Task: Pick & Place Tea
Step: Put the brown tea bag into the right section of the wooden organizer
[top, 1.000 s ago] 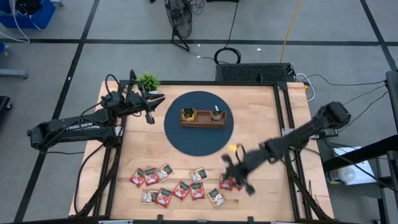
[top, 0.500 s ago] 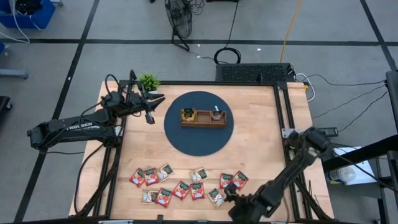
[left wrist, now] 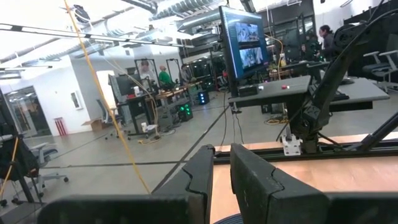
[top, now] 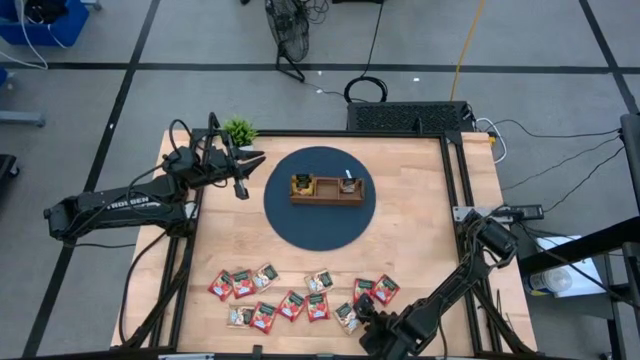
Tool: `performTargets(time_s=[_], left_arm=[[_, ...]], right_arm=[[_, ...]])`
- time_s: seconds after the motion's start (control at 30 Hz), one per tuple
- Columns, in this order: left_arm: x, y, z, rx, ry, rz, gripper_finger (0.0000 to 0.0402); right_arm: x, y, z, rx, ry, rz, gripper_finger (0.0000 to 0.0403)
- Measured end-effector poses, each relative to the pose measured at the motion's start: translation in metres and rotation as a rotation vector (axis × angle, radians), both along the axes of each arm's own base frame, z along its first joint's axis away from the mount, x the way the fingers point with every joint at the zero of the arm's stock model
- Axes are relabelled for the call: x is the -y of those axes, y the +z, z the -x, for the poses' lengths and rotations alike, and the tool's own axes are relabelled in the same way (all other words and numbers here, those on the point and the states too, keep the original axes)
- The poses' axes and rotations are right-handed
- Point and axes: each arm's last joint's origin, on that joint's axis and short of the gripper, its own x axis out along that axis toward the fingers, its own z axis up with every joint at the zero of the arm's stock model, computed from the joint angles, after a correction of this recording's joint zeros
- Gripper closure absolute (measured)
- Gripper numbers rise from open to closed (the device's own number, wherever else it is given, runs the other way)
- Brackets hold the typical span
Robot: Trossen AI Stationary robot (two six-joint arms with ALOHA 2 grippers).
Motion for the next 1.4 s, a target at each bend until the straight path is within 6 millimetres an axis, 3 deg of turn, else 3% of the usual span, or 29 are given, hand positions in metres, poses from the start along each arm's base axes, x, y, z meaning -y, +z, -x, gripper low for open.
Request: performTargets(time_s=[0.27,0.67,0.8,1.03,1.23,1.4], left_arm=[[0.000,0.000,0.000,0.000,0.000,0.000,0.0339],[0.000,0.000,0.000,0.000,0.000,0.000,0.0339],[0.000,0.000,0.000,0.000,0.000,0.000,0.0339],[0.000,0.000,0.000,0.000,0.000,0.000,0.0339],[0.000,0.000,0.000,0.000,0.000,0.000,0.0339],[0.000,0.000,0.000,0.000,0.000,0.000,0.0339]], right_arm=[[-0.002,0.002,-0.006,0.046,-0.032,-0.067,0.0231],[0.015,-0.021,-0.007,0.030,-0.055,-0.072,0.0238],[0.019,-0.026,-0.006,0.009,-0.051,-0.088,0.0277],[0.033,-0.040,-0.005,-0.079,-0.088,-0.132,0.0391],[0.032,-0.042,-0.002,0.003,-0.101,-0.105,0.0399],[0.023,-0.025,0.013,0.166,-0.088,0.087,0.0402]])
